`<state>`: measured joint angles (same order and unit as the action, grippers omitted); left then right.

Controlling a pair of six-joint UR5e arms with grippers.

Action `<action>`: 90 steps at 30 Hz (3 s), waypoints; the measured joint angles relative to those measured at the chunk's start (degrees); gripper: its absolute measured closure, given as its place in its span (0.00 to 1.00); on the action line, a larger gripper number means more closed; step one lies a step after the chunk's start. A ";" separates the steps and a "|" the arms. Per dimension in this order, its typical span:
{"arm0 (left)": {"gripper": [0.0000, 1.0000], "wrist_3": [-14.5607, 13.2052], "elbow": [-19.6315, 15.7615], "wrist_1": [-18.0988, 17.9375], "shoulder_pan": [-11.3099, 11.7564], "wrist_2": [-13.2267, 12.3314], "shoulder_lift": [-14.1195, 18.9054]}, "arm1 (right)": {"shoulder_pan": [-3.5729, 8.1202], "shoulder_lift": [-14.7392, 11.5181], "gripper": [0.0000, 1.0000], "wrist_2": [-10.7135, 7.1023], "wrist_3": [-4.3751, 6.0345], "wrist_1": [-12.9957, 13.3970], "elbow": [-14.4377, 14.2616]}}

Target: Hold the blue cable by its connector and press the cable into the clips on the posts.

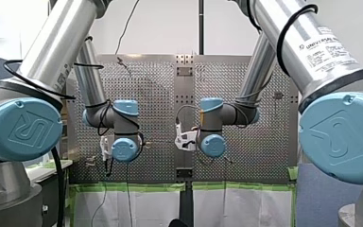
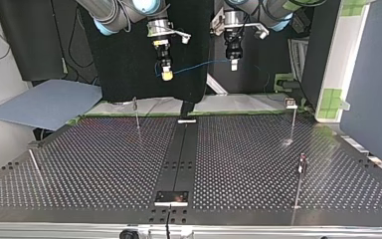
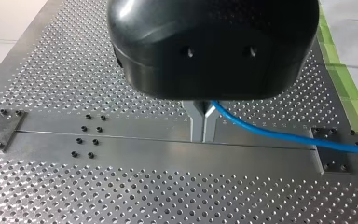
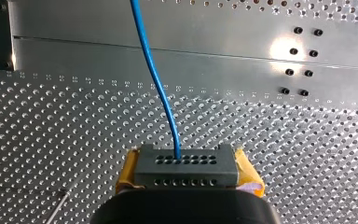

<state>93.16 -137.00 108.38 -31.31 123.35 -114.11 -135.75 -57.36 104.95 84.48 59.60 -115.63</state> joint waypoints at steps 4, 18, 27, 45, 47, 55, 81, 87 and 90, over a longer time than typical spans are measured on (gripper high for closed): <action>1.00 0.00 0.00 0.00 0.00 0.00 0.00 | 0.00 0.00 1.00 0.00 0.00 0.00 0.00; 1.00 -0.17 0.07 -0.08 0.00 -0.08 0.07 | -0.01 -0.01 1.00 0.00 0.00 -0.08 -0.07; 1.00 -0.18 0.09 -0.09 0.00 -0.09 0.09 | 0.00 0.00 1.00 0.00 0.00 -0.09 -0.08; 1.00 -3.70 2.09 3.55 -0.25 -1.11 1.20 | -2.76 2.76 1.00 2.75 0.67 -2.85 2.67; 1.00 -4.19 2.15 4.41 -0.26 -1.12 1.21 | -3.71 3.71 1.00 3.71 0.68 -3.79 3.62; 1.00 -4.64 2.19 7.74 -0.26 -1.14 1.23 | -7.72 7.73 1.00 7.73 0.70 -7.81 7.64; 1.00 0.87 1.77 14.79 -0.36 2.23 8.80 | -7.19 6.07 1.00 6.82 7.85 -20.44 14.95; 1.00 1.13 2.28 16.79 -0.14 4.61 12.04 | -7.24 3.00 1.00 3.74 10.94 -22.70 17.26; 1.00 1.43 2.53 17.38 0.02 5.89 13.49 | -7.36 1.46 1.00 2.22 11.89 -24.09 18.74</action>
<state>94.59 -134.46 125.76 -31.29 129.24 -100.62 -143.11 -55.90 107.18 96.37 35.51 -96.88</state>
